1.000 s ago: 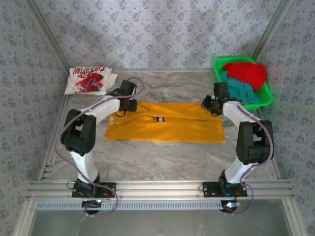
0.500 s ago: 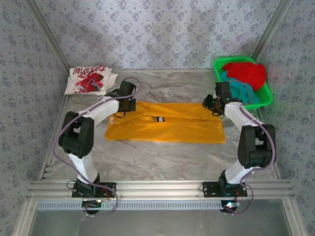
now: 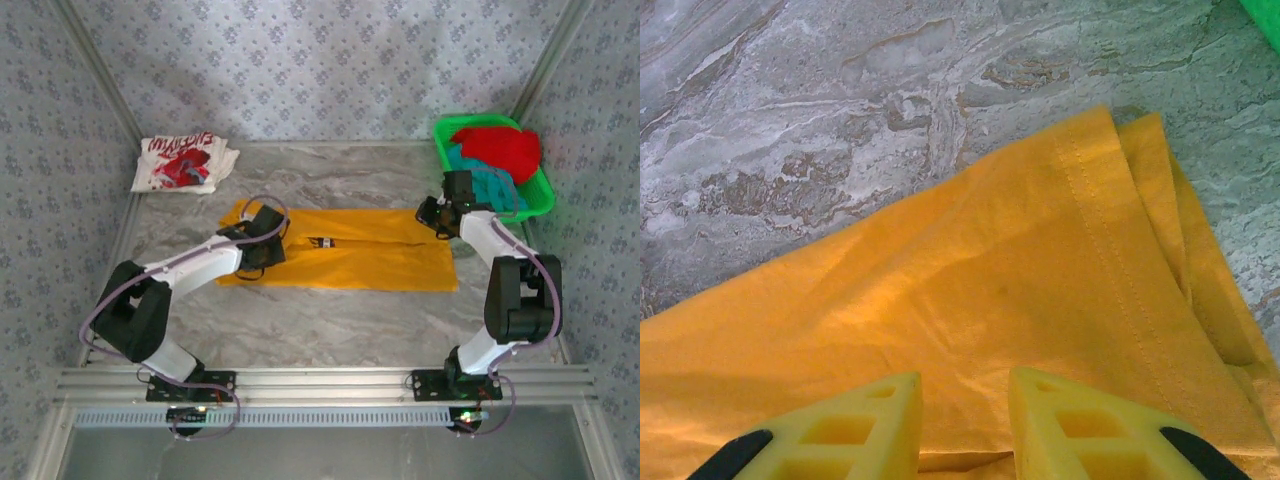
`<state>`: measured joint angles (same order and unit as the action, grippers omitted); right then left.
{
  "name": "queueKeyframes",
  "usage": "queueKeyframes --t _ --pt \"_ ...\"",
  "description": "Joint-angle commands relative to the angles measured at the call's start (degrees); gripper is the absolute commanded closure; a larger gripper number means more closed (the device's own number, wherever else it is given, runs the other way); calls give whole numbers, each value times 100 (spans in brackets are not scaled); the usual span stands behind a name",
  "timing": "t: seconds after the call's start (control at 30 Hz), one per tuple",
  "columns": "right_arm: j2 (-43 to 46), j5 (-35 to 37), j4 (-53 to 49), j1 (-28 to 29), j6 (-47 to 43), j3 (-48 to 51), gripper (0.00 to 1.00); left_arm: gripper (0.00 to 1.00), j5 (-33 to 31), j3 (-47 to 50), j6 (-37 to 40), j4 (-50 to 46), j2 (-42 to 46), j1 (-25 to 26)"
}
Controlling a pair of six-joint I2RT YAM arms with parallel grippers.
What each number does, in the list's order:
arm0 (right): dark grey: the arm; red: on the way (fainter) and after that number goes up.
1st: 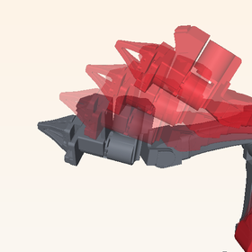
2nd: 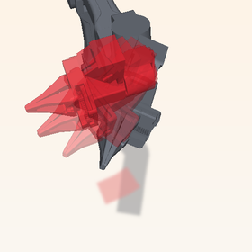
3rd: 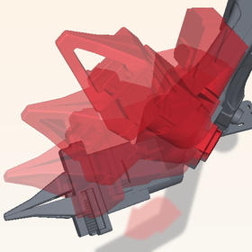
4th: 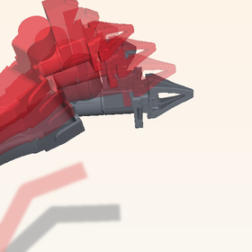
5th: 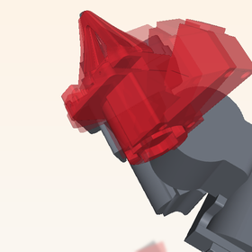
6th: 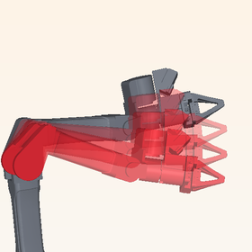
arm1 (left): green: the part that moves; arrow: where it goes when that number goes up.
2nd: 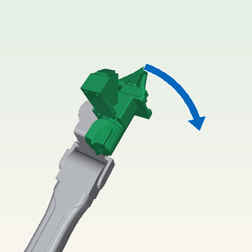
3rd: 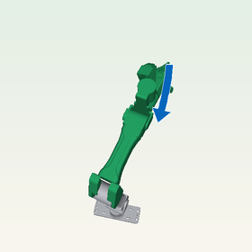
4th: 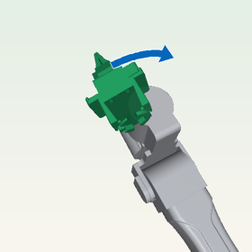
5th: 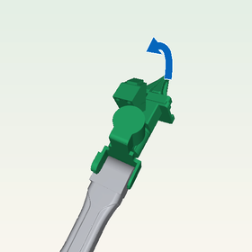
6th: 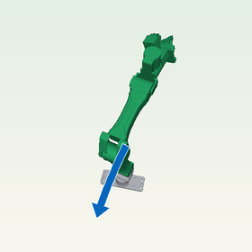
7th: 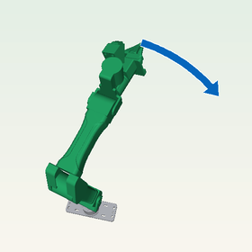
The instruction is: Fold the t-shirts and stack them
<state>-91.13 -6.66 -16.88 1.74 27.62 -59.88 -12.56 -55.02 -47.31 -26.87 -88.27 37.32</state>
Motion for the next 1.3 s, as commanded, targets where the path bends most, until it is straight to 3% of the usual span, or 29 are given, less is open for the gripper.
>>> queueKeyframes --t 0.0,0.07,0.17,0.2,0.27,0.37,0.43,0.57,0.6,0.63,0.77,1.03,1.13,1.27 --pt "-58 -64 -36 -19 -95 -50 68 100 -102 8 -743 -201 185 366" --pt "-71 -47 -68 -25 -108 -70 68 96 -190 -74 -760 -420 227 546" --pt "-87 -81 -63 -25 -99 -68 67 56 -641 -299 -622 -780 536 608" --pt "-93 -106 -45 -21 -91 -68 67 49 -803 -346 -479 -771 723 607" --pt "-107 -110 -43 1 -88 -77 67 51 -1090 -420 -167 -645 1134 594" --pt "-107 -128 -74 22 -73 -77 67 39 -1026 -376 332 -233 1596 175" --pt "-81 -133 -12 31 -55 -21 67 41 -342 -406 669 -87 1508 -482" --pt "-216 -223 -99 67 -111 -101 75 69 293 -670 1199 41 932 -1394" --pt "-274 -223 -178 85 -137 -173 78 80 371 -754 1268 94 737 -1530" --pt "-328 -224 -221 101 -152 -212 89 84 405 -857 1371 168 517 -1626" --pt "-519 -67 -250 118 -143 -285 99 91 757 -1380 1487 218 -323 -1894" --pt "-1682 -118 -659 69 -2 -1068 100 92 1308 -1131 930 828 -1405 -1908" --pt "-1762 -538 -316 -143 332 -897 100 95 1501 -968 743 920 -1740 -1904" --pt "-1543 -392 -86 -224 474 -324 100 100 1571 -714 599 822 -1874 -1805"
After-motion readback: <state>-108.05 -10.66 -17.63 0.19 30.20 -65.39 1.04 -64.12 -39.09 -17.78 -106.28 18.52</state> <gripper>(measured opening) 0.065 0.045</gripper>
